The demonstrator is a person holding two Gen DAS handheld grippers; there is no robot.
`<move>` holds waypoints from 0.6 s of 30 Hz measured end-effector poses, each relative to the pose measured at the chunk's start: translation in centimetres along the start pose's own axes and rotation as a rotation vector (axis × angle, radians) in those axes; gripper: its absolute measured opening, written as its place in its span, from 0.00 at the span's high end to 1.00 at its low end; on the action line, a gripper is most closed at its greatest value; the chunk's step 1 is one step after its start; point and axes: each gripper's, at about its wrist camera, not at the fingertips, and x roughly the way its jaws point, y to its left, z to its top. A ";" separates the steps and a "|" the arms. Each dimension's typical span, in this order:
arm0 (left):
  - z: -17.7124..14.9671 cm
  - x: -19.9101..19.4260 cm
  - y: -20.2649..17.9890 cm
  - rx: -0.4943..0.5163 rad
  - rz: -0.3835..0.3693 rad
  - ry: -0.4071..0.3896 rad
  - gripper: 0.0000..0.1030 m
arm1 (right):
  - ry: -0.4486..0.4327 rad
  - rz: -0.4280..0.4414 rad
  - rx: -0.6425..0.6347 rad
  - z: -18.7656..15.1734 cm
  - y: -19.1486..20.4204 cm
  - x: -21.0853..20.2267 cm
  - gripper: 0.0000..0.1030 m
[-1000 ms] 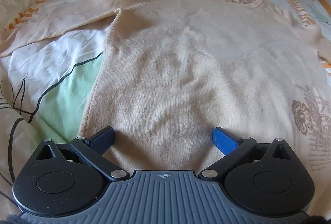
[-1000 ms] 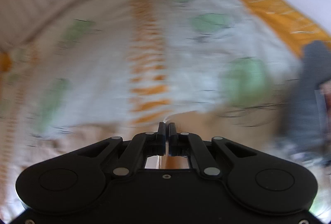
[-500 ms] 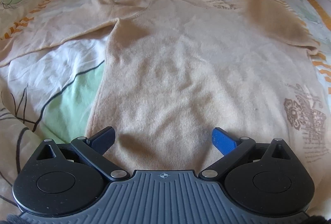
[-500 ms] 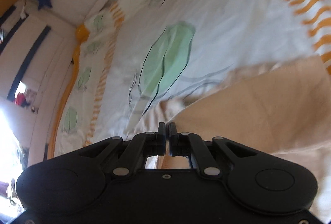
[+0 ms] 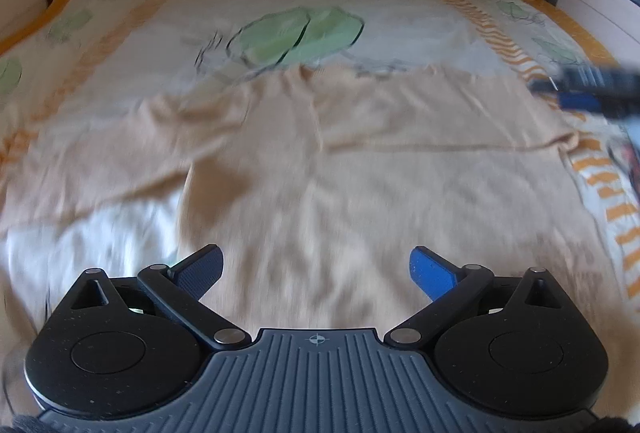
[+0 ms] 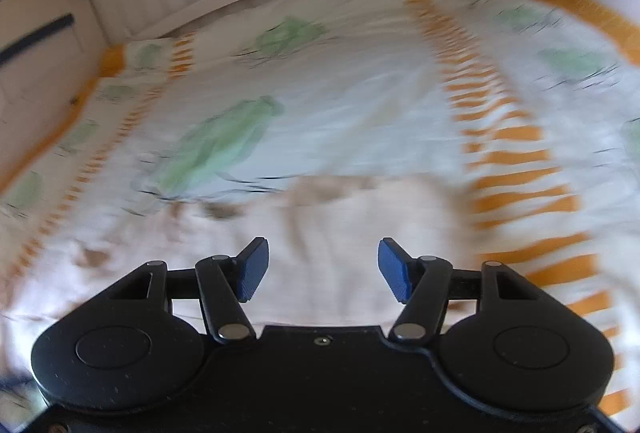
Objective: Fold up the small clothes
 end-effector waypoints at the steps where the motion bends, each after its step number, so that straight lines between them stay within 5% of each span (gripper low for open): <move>1: 0.8 0.4 -0.2 0.011 0.000 -0.015 0.10 | -0.014 -0.029 -0.027 -0.4 -0.6 -0.2 0.36; 8: 6.2 5.0 -1.6 0.027 -0.006 -0.022 0.15 | -0.025 -0.157 -0.133 -2.3 -2.3 0.1 0.34; 18: 8.5 12.6 -1.9 -0.008 0.007 0.140 0.32 | -0.041 -0.211 -0.151 -2.1 -3.1 0.9 0.24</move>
